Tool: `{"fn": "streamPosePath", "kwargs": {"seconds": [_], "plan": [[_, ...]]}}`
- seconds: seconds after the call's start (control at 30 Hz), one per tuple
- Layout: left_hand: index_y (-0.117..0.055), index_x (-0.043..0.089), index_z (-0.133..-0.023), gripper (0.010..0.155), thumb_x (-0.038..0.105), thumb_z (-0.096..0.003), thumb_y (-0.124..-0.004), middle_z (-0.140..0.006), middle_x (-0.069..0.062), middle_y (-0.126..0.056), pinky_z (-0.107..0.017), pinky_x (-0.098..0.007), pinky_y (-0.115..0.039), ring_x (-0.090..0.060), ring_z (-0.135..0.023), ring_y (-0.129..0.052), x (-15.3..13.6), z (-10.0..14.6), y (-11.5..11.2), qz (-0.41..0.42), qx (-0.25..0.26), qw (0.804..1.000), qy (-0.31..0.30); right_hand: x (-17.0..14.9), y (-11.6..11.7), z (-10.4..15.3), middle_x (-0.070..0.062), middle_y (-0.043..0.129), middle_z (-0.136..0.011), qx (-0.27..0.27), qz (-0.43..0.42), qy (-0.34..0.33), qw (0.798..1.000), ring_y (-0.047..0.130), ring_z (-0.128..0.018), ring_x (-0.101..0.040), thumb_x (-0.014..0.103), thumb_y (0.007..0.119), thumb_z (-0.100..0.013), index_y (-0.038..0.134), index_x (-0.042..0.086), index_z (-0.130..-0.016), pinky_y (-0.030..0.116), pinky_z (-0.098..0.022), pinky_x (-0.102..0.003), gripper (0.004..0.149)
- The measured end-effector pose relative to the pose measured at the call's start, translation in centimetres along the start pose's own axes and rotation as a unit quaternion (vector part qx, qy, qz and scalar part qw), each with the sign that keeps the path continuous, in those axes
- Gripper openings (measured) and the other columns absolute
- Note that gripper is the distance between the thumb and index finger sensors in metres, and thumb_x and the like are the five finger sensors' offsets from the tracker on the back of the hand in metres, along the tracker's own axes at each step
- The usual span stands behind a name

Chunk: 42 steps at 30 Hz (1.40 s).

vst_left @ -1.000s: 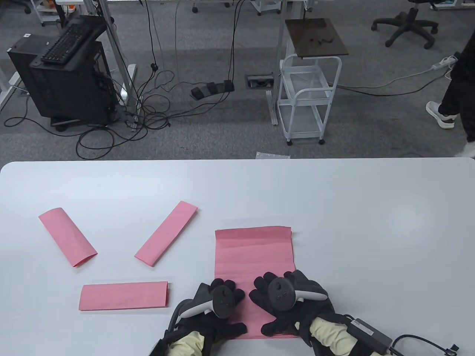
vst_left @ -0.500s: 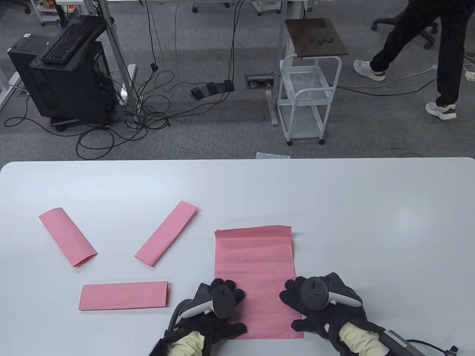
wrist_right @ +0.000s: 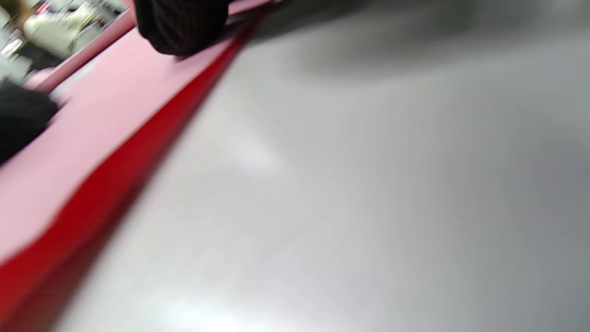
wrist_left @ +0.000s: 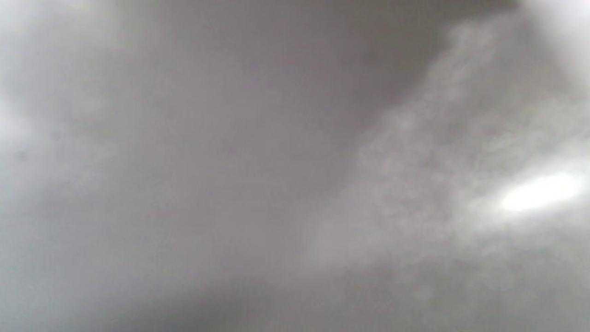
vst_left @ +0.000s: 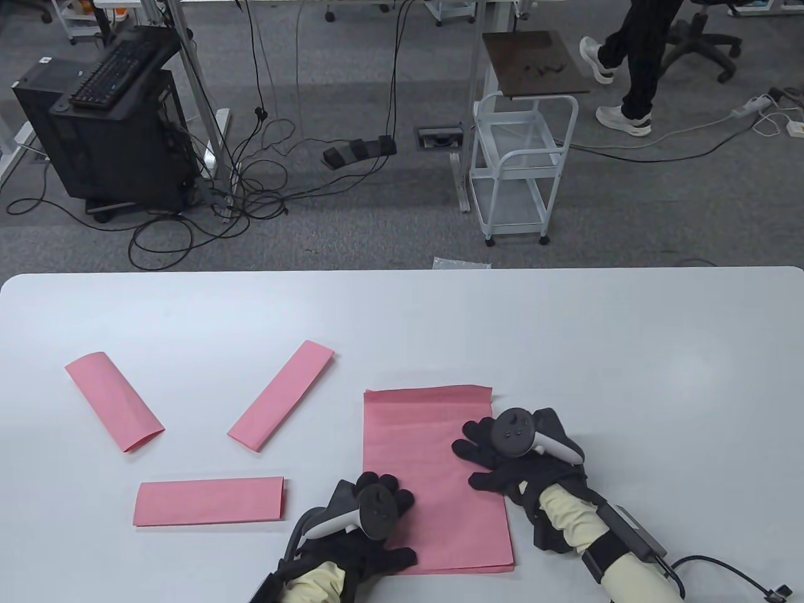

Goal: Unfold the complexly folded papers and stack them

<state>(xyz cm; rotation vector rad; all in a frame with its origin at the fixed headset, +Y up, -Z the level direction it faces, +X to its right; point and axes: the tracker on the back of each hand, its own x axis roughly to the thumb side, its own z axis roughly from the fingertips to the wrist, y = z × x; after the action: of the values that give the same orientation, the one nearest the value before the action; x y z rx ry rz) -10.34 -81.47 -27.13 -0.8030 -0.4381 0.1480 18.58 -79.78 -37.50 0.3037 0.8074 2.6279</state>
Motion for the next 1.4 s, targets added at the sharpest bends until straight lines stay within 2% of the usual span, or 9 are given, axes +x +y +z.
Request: {"fn": "streamPosePath", "kwargs": {"seconds": [0.1, 0.23, 0.33, 0.43, 0.67, 1.0, 1.23, 1.33, 1.4], "plan": [[0.018, 0.042, -0.096, 0.086, 0.071, -0.0489, -0.048, -0.097, 0.015, 0.036, -0.061, -0.049, 0.021, -0.019, -0.091, 0.036, 0.0, 0.0, 0.0, 0.000, 0.000, 1.000, 0.000, -0.6, -0.3, 0.0, 0.026, 0.025, -0.115, -0.013, -0.019, 0.012, 1.000, 0.011, -0.107, -0.002, 0.046, 0.069, -0.051, 0.050, 0.053, -0.098, -0.007, -0.071, -0.047, 0.051], [0.019, 0.042, -0.096, 0.086, 0.071, -0.0489, -0.048, -0.097, 0.015, 0.036, -0.061, -0.049, 0.021, -0.019, -0.091, 0.036, 0.0, 0.0, 0.0, -0.001, 0.000, 1.000, 0.001, 1.9, -0.1, 0.8, 0.017, 0.019, -0.117, -0.033, 0.060, -0.023, 0.997, 0.002, -0.106, -0.008, 0.046, 0.068, -0.051, 0.046, 0.038, -0.106, -0.008, -0.070, -0.048, 0.060], [0.019, 0.042, -0.096, 0.086, 0.071, -0.0489, -0.048, -0.097, 0.016, 0.036, -0.061, -0.049, 0.021, -0.019, -0.091, 0.036, 0.0, 0.0, 0.0, -0.001, 0.000, 1.000, 0.001, 5.1, 1.8, 1.5, 0.020, 0.008, -0.116, 0.020, 0.079, -0.112, 0.990, -0.006, -0.104, -0.006, 0.050, 0.066, -0.051, 0.027, 0.047, -0.105, -0.011, -0.069, -0.048, 0.067], [0.019, 0.042, -0.096, 0.086, 0.071, -0.0489, -0.048, -0.097, 0.016, 0.036, -0.061, -0.049, 0.021, -0.019, -0.091, 0.036, 0.0, 0.0, 0.0, -0.001, 0.000, 1.000, 0.001, 7.2, 3.7, 0.8, 0.020, 0.008, -0.116, 0.085, 0.113, -0.127, 0.982, -0.006, -0.104, -0.007, 0.050, 0.064, -0.052, 0.029, 0.044, -0.106, -0.012, -0.068, -0.048, 0.065], [0.018, 0.042, -0.096, 0.086, 0.070, -0.0489, -0.048, -0.097, 0.015, 0.036, -0.061, -0.049, 0.021, -0.019, -0.091, 0.036, 0.1, 0.0, 0.0, 0.000, 0.001, 1.000, 0.001, 6.3, 1.4, -3.8, 0.035, 0.007, -0.111, 0.083, 0.098, -0.072, 0.989, -0.005, -0.104, 0.001, 0.058, 0.064, -0.049, 0.030, 0.060, -0.097, -0.014, -0.068, -0.046, 0.059], [0.018, 0.042, -0.096, 0.086, 0.070, -0.0489, -0.048, -0.097, 0.016, 0.036, -0.061, -0.049, 0.021, -0.019, -0.091, 0.036, 0.1, 0.0, 0.0, 0.000, 0.000, 1.000, 0.001, 1.9, -3.3, -8.1, 0.036, 0.012, -0.111, 0.008, -0.050, 0.061, 0.997, -0.003, -0.102, 0.008, 0.055, 0.065, -0.049, 0.037, 0.057, -0.098, -0.012, -0.070, -0.044, 0.056], [0.018, 0.042, -0.096, 0.086, 0.071, -0.0488, -0.048, -0.097, 0.016, 0.036, -0.061, -0.048, 0.021, -0.019, -0.091, 0.036, 0.0, 0.0, 0.0, 0.000, 0.000, 1.000, 0.002, 3.7, -3.2, -6.7, 0.022, 0.009, -0.115, -0.031, -0.015, 0.039, 0.999, -0.003, -0.104, -0.005, 0.050, 0.061, -0.052, 0.026, 0.048, -0.103, -0.011, -0.069, -0.048, 0.062], [0.018, 0.042, -0.096, 0.086, 0.071, -0.0489, -0.048, -0.097, 0.016, 0.036, -0.061, -0.048, 0.021, -0.019, -0.091, 0.036, 0.0, 0.0, 0.0, 0.001, 0.000, 1.000, 0.001, 5.1, -2.3, -3.7, 0.025, -0.003, -0.111, -0.059, 0.066, -0.039, 0.995, -0.016, -0.099, -0.002, 0.053, 0.059, -0.052, 0.018, 0.050, -0.102, -0.014, -0.068, -0.046, 0.065], [0.018, 0.042, -0.097, 0.086, 0.071, -0.0490, -0.048, -0.097, 0.016, 0.036, -0.061, -0.048, 0.021, -0.019, -0.091, 0.036, 0.0, 0.0, 0.0, 0.001, 0.000, 1.000, 0.001, 5.6, -1.0, -1.1, 0.025, -0.005, -0.111, -0.032, 0.098, -0.076, 0.992, -0.017, -0.099, -0.002, 0.054, 0.060, -0.052, 0.017, 0.049, -0.103, -0.014, -0.067, -0.047, 0.067]]}}
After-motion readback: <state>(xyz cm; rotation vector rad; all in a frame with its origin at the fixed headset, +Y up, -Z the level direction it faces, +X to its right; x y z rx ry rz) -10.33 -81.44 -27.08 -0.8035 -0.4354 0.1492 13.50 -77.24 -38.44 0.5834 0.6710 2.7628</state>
